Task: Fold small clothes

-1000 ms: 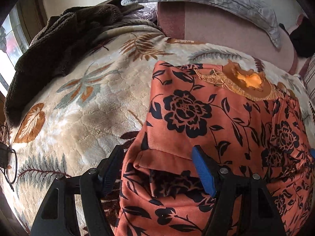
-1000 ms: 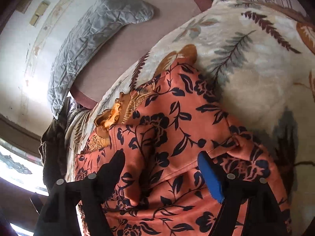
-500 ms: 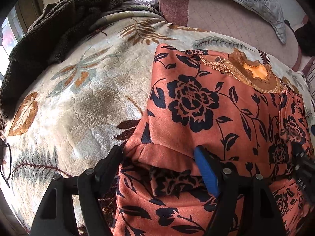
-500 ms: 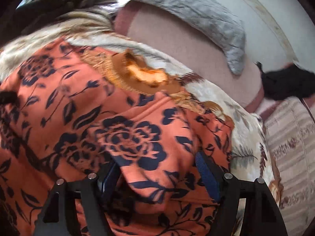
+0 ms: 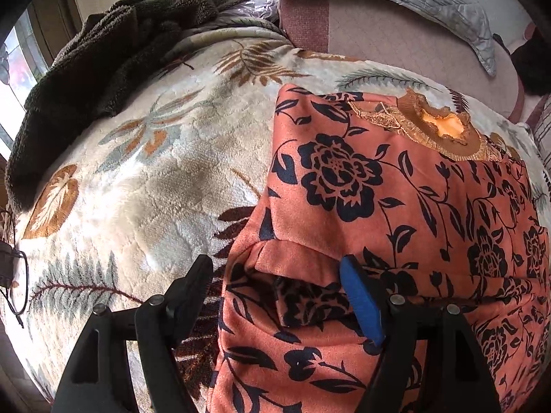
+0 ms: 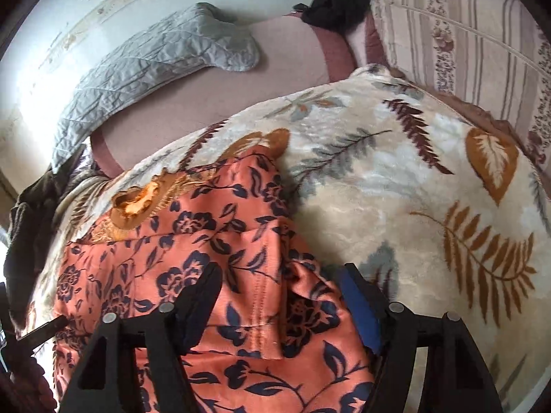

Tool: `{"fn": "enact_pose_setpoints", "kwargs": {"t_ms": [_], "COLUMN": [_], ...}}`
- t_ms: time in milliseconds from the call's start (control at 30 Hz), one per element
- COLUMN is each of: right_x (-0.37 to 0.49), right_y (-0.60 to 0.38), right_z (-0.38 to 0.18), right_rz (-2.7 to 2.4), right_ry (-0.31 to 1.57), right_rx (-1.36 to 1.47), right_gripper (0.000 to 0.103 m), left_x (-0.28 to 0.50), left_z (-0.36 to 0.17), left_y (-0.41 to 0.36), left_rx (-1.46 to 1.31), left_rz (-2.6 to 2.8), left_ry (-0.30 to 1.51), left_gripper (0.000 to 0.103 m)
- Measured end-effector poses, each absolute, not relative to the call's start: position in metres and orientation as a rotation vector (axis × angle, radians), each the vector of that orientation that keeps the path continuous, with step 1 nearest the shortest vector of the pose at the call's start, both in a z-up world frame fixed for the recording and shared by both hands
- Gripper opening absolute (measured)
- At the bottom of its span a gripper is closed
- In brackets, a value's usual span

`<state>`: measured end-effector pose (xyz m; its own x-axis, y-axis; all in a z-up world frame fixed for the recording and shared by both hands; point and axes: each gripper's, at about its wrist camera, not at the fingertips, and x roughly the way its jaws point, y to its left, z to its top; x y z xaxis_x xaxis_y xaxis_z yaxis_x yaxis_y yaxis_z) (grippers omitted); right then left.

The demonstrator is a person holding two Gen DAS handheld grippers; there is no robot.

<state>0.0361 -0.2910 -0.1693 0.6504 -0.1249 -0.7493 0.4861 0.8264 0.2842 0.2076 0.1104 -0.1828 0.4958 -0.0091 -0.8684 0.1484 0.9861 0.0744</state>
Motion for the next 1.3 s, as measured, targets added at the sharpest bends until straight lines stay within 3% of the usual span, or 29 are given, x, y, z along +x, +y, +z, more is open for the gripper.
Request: {"fn": "enact_pose_setpoints", "kwargs": {"t_ms": [67,167,233,500,667,900,1033,1300], "right_x": [0.052,0.08,0.096,0.092,0.11,0.063,0.019,-0.054], "right_y": [-0.274,-0.256,-0.256,-0.232,-0.216,-0.213,-0.207,-0.198], "right_z": [-0.172,-0.199,-0.224,-0.189,-0.221,-0.173,-0.139,-0.095], "right_rz": [-0.296,-0.21,-0.212,-0.118,-0.12,-0.038,-0.003,0.036], "right_ry": [0.793,0.893,0.98,0.895,1.027,0.944,0.875,0.796], "right_rx": [0.459,0.454,0.454,0.412,0.388,0.396,0.356,0.343], "right_gripper": [0.052,0.045,0.046,0.046,0.047,0.048,0.059,0.059], "left_x": [0.206,0.21,0.215,0.207,0.206,0.157,0.112,0.032], "left_z": [-0.178,-0.189,-0.201,-0.178,-0.201,-0.149,-0.116,-0.066], "left_y": [0.11,0.108,0.107,0.102,0.092,0.079,0.073,0.076], "left_rx": [0.157,0.179,0.193,0.16,0.241,0.273,0.246,0.213], "left_rz": [-0.093,-0.076,-0.066,-0.096,-0.085,-0.128,-0.153,-0.167], "left_ry": [1.02,1.057,1.094,1.007,1.046,0.875,0.792,0.695], "left_gripper": [0.077,0.077,0.078,0.078,0.078,0.078,0.083,0.086]}}
